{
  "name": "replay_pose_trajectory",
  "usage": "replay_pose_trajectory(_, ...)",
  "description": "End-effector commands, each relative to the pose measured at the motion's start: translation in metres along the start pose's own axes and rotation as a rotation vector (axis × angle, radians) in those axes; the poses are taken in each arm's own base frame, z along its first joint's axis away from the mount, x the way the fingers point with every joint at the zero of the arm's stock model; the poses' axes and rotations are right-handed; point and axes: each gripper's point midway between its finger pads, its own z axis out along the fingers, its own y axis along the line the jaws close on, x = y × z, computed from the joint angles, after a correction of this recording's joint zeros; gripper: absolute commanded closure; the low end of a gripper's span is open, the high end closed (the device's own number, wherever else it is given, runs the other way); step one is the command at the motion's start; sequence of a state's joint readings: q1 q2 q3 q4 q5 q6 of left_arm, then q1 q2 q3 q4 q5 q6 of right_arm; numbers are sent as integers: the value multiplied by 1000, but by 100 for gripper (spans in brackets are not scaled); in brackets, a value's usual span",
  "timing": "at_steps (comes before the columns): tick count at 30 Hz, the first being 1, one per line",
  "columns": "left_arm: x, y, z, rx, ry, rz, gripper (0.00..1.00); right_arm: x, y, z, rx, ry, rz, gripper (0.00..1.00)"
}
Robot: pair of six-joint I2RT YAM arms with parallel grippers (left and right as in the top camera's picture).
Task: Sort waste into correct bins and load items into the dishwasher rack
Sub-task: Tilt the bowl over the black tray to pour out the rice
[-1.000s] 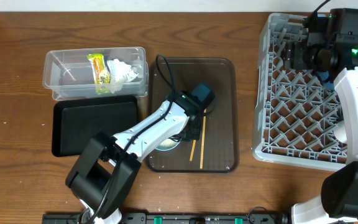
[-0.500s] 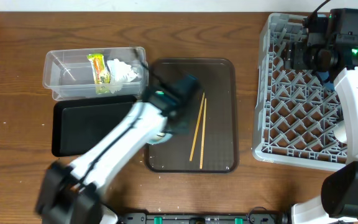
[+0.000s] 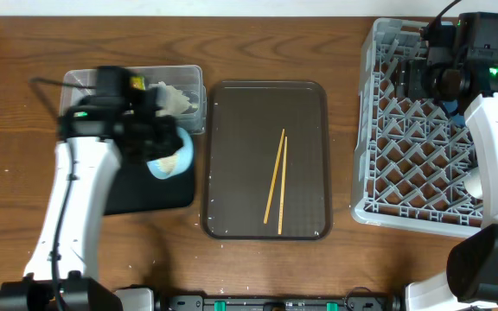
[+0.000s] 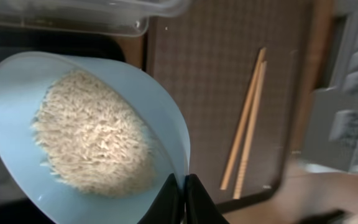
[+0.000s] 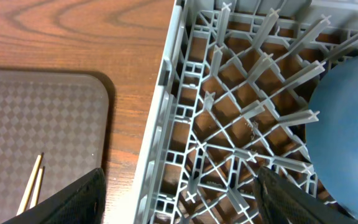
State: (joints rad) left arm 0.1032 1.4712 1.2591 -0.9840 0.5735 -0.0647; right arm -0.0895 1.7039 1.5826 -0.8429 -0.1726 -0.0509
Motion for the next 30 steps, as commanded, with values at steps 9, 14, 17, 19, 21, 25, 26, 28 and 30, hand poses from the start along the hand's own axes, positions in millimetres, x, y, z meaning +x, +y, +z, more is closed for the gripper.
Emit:
replay_pose_trajectory(9, -10, 42, -40, 663, -188, -242, 94, 1, 2, -1, -8, 3, 8, 25)
replay_pose_trajectory(14, -22, 61, -57, 898, -283, -402, 94, 1, 2, -1, -8, 3, 8, 25)
replay_pose_trajectory(17, -24, 79, -51, 908, -272, -498, 94, 1, 2, -1, -8, 3, 8, 25)
replay_pose_trajectory(19, -24, 86, -48, 912, -269, -532, 94, 1, 2, -1, -8, 3, 8, 25)
replay_pose_trajectory(21, -24, 93, -45, 918, -261, -575, 94, 1, 2, -1, -8, 3, 8, 25)
replay_pose_trajectory(25, -24, 98, -45, 921, -259, -604, 94, 1, 2, -1, -8, 3, 8, 26)
replay_pose_trajectory(26, -24, 98, -45, 924, -253, -616, 94, 1, 2, -1, -8, 3, 8, 26)
replay_pose_trajectory(28, -24, 98, -45, 927, -246, -632, 94, 1, 2, -1, -7, 3, 8, 26)
replay_pose_trajectory(30, -24, 98, -45, 928, -242, -640, 94, 1, 1, -1, 1, 3, 8, 26)
